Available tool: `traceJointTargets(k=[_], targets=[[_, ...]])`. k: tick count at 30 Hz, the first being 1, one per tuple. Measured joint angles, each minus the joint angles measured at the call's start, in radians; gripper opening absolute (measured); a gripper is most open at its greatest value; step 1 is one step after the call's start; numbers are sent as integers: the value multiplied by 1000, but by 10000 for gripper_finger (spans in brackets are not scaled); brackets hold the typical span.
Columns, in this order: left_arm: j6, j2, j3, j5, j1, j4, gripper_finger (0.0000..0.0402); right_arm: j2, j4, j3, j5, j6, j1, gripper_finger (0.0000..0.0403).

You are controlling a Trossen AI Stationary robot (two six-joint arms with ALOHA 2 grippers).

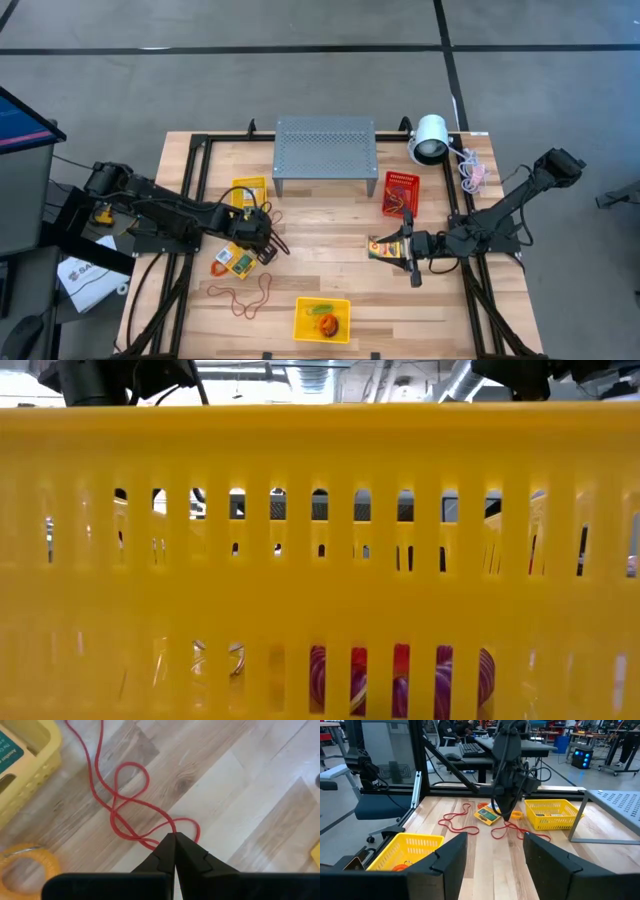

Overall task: Pick & Place Office Desk Supplies
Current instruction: Put the red rubber band into the red bin

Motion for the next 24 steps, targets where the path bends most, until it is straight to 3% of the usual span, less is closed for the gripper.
traceJointTargets(k=[4, 14, 24], targets=[[29, -17, 0, 0, 0, 18, 0, 0, 0, 0, 0, 0, 0, 188], [182, -155, 0, -8, 0, 251, 0, 0, 0, 0, 0, 3, 0, 188], [239, -228, 0, -32, 0, 299, 0, 0, -2, 0, 0, 13, 0, 188]])
